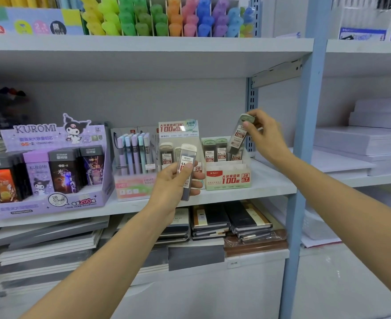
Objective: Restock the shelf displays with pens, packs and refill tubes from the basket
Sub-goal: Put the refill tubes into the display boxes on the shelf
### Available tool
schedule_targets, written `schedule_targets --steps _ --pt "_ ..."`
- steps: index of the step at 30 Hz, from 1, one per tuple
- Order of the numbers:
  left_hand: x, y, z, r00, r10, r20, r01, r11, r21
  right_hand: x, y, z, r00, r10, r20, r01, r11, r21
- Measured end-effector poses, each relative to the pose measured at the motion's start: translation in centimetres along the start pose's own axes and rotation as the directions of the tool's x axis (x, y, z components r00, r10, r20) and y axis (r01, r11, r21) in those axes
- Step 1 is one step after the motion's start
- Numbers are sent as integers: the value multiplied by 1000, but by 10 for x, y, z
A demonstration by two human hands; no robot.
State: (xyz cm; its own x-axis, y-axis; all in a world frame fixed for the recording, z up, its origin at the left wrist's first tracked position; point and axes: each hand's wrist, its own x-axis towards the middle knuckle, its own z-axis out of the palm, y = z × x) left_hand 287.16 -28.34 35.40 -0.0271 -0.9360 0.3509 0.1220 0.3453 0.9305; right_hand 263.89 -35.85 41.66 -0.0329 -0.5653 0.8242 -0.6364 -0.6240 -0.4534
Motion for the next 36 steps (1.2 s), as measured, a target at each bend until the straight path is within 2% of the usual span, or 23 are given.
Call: schedule_targets --steps 2,7,13,15,18,20,22,24,25,27,29,31,33,34,35,36 --pt "0 -1 0 1000 3 1 -3 1000 1 1 4 -6 999 -39 10 39 999 -34" --pt "3 -3 3 1000 -2 -1 2 1000 4 -1 15 -4 999 -12 46 15 996 -84" --pt "2 -6 2 1000 -6 20 6 1000 16 -7 24 15 983 43 180 -12 986 -169" --pt "1 -5 1 1000 -14 20 14 1000 8 -9 26 18 980 78 182 -43 980 -193" --pt "0 -5 -1 999 -20 25 20 1000 9 -10 23 21 988 59 145 -22 970 -244" --pt "-1 -5 -3 999 -18 27 18 1000 21 -11 11 24 993 21 119 2 981 -194" --pt "-2 -4 -4 1000 -10 21 9 999 34 -14 -9 30 991 -20 132 26 999 -45" --pt "-4 -3 -6 1000 3 8 -3 999 49 -20 -34 37 959 -44 279 -9 983 185" --pt "-5 -3 -6 1000 8 2 -8 998 64 -24 -46 41 919 -69 388 -44 960 275" --pt "-9 -2 -9 1000 29 -6 -28 993 117 -30 -59 49 827 -142 543 -50 945 322" --pt "-10 -1 -15 994 107 -15 -101 971 219 -30 -63 52 804 -171 570 -36 942 334" --pt "-9 -2 -26 961 276 -21 -237 860 452 -22 -62 51 858 -117 500 -81 931 356" --pt "-9 -2 -42 863 506 14 -334 549 766 -13 -59 49 935 -26 355 -95 943 319" --pt "-9 -3 -48 812 579 75 -350 381 856 -8 -57 49 964 0 264 -75 959 274" --pt "-8 -4 -53 793 592 140 -347 251 904 -4 -56 51 983 7 185 -49 974 223" --pt "-8 -6 -56 805 560 195 -329 147 933 -1 -55 53 991 2 132 -25 985 174"
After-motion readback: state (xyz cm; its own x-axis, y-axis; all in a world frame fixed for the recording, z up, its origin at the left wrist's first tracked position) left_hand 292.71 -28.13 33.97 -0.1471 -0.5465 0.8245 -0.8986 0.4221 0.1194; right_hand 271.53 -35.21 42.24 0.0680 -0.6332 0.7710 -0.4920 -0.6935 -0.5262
